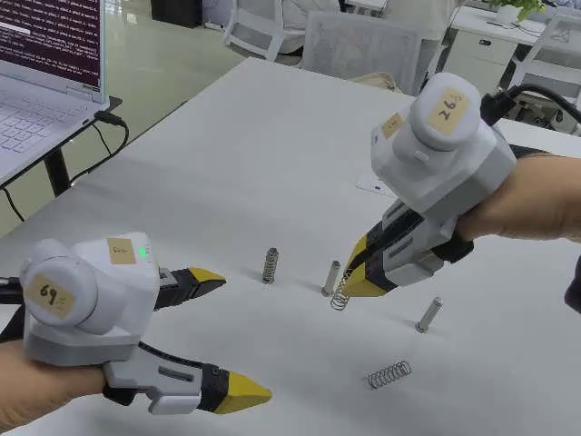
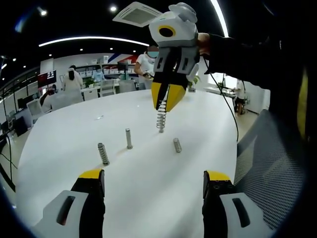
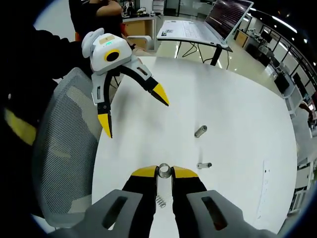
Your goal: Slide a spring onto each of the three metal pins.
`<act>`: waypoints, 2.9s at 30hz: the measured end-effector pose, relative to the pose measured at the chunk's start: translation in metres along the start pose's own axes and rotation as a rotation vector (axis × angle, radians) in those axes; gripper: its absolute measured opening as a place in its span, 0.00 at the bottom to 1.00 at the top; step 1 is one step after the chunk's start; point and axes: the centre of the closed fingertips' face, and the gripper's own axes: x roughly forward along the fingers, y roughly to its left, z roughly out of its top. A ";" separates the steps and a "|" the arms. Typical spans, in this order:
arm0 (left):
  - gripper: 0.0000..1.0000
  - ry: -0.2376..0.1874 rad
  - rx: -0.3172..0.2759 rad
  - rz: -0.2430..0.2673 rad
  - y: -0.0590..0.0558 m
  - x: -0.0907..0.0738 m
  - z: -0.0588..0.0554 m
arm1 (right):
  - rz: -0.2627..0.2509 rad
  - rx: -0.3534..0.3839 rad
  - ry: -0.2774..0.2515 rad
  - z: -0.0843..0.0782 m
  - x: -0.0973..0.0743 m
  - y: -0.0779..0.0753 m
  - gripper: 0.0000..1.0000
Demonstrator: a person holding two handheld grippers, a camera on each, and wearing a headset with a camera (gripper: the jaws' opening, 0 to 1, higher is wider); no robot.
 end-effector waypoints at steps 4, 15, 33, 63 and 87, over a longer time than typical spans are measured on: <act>0.78 0.004 0.003 0.009 -0.002 -0.002 -0.003 | -0.007 0.003 0.007 -0.002 0.000 -0.003 0.08; 0.78 -0.009 -0.016 0.025 -0.001 -0.005 -0.003 | -0.037 0.013 0.018 -0.002 -0.001 -0.023 0.08; 0.78 -0.008 -0.027 0.045 0.003 -0.006 -0.004 | -0.098 0.031 0.008 -0.006 -0.002 -0.053 0.08; 0.77 0.014 0.001 0.081 0.011 -0.005 -0.008 | -0.108 0.045 0.023 -0.010 0.023 -0.087 0.08; 0.75 0.015 -0.005 0.077 0.012 -0.003 -0.011 | -0.088 0.060 0.051 -0.018 0.038 -0.090 0.08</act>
